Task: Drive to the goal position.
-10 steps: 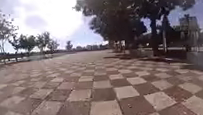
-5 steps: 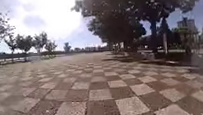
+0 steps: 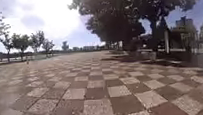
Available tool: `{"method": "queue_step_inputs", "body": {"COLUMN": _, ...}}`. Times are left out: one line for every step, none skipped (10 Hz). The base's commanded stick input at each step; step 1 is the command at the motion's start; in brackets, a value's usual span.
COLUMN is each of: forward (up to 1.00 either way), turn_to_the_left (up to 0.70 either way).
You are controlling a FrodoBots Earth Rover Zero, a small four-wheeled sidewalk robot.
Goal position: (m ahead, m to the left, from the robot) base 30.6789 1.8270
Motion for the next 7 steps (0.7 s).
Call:
{"method": "queue_step_inputs", "body": {"forward": 0.7, "turn_to_the_left": 0.0}}
{"method": "queue_step_inputs", "body": {"forward": 0.7, "turn_to_the_left": 0.0}}
{"method": "queue_step_inputs", "body": {"forward": 0.7, "turn_to_the_left": 0.0}}
{"method": "queue_step_inputs", "body": {"forward": 0.7, "turn_to_the_left": 0.0}}
{"method": "queue_step_inputs", "body": {"forward": 0.7, "turn_to_the_left": 0.0}}
{"method": "queue_step_inputs", "body": {"forward": 0.7, "turn_to_the_left": 0.0}}
{"method": "queue_step_inputs", "body": {"forward": 0.7, "turn_to_the_left": 0.0}}
